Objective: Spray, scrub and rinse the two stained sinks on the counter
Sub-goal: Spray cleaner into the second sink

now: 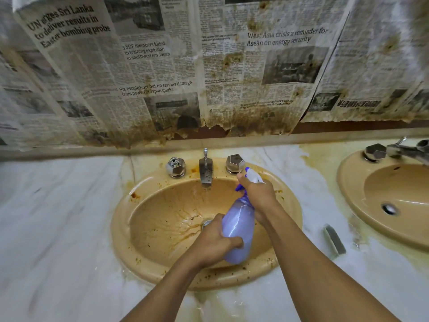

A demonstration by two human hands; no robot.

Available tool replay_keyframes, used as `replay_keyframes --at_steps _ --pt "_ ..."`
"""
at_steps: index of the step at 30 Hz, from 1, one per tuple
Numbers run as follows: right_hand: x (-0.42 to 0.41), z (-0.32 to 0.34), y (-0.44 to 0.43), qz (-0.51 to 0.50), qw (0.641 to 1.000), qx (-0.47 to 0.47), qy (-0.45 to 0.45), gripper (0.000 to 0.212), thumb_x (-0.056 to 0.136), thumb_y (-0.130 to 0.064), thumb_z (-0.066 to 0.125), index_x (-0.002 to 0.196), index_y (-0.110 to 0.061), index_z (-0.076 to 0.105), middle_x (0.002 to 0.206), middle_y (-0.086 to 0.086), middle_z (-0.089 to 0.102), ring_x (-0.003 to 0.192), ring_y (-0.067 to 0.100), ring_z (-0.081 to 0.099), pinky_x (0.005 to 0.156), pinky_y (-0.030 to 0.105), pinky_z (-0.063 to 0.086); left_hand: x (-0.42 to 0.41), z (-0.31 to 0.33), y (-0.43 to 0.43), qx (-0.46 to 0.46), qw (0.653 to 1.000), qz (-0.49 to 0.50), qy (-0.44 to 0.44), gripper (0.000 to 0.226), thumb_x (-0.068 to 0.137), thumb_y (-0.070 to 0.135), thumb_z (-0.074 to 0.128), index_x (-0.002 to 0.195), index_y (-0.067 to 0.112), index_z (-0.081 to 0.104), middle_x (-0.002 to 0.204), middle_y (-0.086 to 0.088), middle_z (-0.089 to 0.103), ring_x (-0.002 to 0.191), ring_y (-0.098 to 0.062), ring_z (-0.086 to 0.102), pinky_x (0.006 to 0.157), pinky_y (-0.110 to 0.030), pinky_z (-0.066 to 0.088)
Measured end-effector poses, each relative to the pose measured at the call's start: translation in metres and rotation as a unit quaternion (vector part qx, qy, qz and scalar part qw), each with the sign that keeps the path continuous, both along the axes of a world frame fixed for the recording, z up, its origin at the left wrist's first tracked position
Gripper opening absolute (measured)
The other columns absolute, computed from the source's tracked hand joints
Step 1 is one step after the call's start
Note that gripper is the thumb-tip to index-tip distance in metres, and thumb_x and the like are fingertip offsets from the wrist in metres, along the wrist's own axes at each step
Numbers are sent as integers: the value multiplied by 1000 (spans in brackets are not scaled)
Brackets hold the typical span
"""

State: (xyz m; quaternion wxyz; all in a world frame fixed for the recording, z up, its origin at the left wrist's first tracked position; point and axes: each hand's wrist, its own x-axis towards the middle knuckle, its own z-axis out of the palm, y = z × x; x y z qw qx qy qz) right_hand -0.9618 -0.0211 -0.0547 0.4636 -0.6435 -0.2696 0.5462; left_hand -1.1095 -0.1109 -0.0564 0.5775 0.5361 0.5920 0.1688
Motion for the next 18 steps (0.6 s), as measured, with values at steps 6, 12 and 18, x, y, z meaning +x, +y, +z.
replay_keyframes --at_steps 6,12,18 --pt "-24 -5 2 -74 997 -33 10 24 98 -15 61 121 -15 64 70 11 61 58 22 54 47 23 50 -16 -3 -2 1 1000 3 9 64 55 48 69 112 20 57 111 -1 67 99 -22 68 83 -48 57" --pt "-40 -7 2 -17 1000 10 -4 35 97 -24 64 129 -35 58 75 7 64 66 20 53 47 21 48 -37 -1 2 -4 1000 4 -1 61 61 43 71 117 25 56 113 2 67 100 -19 69 86 -47 58" --pt "-75 0 1 -32 999 -27 23 20 94 -16 60 112 -23 67 67 10 57 52 21 48 47 25 43 -61 -3 -11 4 1000 15 0 67 58 48 72 121 34 54 116 9 68 104 -12 68 92 -46 58"
